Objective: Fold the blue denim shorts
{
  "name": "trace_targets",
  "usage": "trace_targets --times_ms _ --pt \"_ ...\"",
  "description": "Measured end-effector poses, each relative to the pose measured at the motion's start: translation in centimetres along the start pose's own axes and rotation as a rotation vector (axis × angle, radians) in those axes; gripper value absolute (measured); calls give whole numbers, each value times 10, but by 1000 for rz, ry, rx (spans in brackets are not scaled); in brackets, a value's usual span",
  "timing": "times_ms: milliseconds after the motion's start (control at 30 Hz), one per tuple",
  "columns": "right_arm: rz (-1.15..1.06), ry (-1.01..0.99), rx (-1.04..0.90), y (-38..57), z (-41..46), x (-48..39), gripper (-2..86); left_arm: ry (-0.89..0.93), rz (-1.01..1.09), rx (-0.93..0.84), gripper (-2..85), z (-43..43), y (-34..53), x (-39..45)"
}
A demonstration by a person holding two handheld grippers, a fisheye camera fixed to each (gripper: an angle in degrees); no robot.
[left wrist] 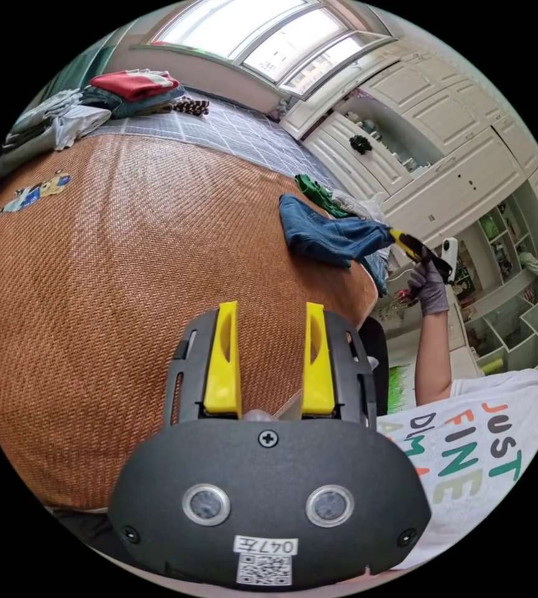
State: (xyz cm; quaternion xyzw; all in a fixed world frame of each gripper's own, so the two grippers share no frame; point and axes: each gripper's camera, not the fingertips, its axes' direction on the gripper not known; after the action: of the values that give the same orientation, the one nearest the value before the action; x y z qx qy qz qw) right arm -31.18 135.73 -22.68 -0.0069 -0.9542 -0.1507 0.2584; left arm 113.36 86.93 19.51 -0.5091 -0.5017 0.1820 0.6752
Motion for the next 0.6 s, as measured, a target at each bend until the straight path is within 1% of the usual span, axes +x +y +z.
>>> trace_targets --times_ms 67,100,167,233,300,367,400,467,500,600 --pt "-102 -43 33 -36 23 -39 -7 -16 -2 12 144 -9 19 -5" --pt "-162 -98 40 -59 46 -65 -5 -22 -2 14 144 -10 24 -6" --pt "-258 -248 49 -84 89 -104 5 -26 -8 28 148 -16 41 -9" --pt "-354 -512 14 -97 142 -145 54 -20 -20 47 152 -21 54 -13" --pt "-361 -645 -20 -96 159 -157 70 -21 -37 64 156 -27 66 -19" --pt "-358 -627 42 -82 155 -153 65 -38 -64 85 159 -38 84 -31" --pt "-344 -585 67 -68 151 -142 58 -40 -72 89 159 -40 89 -34" --pt "-280 -536 62 -46 149 -112 39 -38 -110 100 159 -45 102 -52" --pt "-208 -540 53 -27 149 -83 28 -37 -117 100 159 -45 103 -56" --pt "-15 -665 58 34 149 -6 0 -45 -129 108 158 -41 102 -67"
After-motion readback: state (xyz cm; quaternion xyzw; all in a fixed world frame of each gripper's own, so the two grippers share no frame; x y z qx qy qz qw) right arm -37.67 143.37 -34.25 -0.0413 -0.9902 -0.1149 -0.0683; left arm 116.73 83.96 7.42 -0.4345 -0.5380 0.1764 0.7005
